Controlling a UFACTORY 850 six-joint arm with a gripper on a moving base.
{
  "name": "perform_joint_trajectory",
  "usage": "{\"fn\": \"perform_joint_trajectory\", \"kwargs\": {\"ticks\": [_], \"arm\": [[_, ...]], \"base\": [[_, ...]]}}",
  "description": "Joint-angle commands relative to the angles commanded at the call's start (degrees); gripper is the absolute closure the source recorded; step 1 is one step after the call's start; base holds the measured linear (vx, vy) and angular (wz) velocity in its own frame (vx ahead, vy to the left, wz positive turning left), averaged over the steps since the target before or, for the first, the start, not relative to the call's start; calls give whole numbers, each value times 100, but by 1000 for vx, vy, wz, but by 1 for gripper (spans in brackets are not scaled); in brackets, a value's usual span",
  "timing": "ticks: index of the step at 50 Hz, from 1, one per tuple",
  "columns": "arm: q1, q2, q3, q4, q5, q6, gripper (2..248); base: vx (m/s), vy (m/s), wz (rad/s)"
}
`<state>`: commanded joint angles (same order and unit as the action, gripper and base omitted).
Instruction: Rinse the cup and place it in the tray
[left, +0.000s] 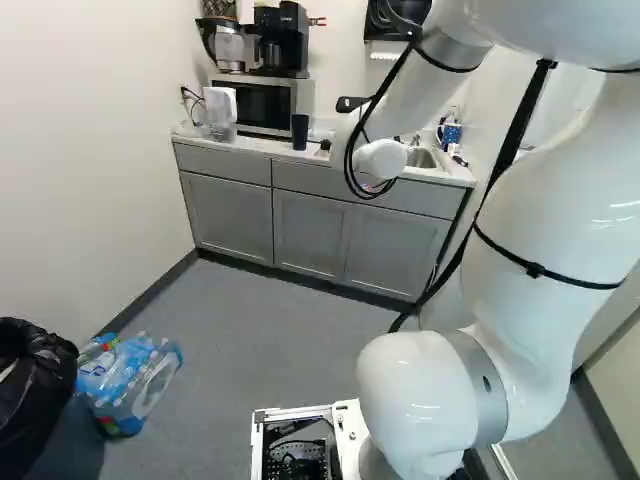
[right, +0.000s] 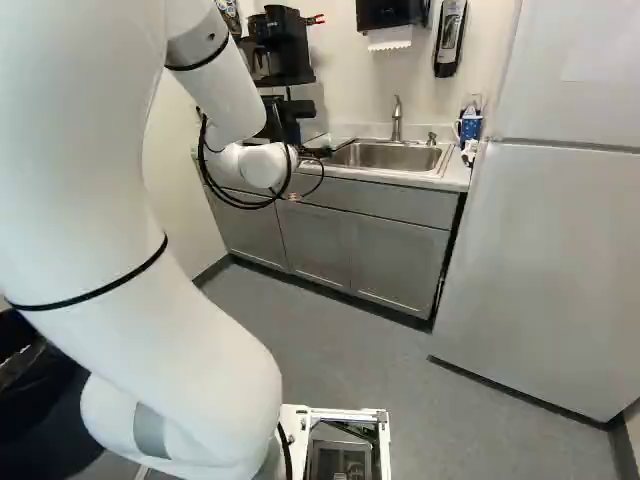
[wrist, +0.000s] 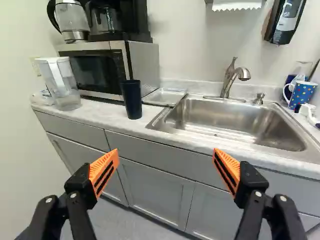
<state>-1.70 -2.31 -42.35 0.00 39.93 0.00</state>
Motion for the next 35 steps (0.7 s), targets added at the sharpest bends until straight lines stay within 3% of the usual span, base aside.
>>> {"fn": "perform_joint_trajectory", "kwargs": {"ticks": [35], "arm": [[6,-60,-505,0,-395,0,3]], "base": [[0,0,0]]}}
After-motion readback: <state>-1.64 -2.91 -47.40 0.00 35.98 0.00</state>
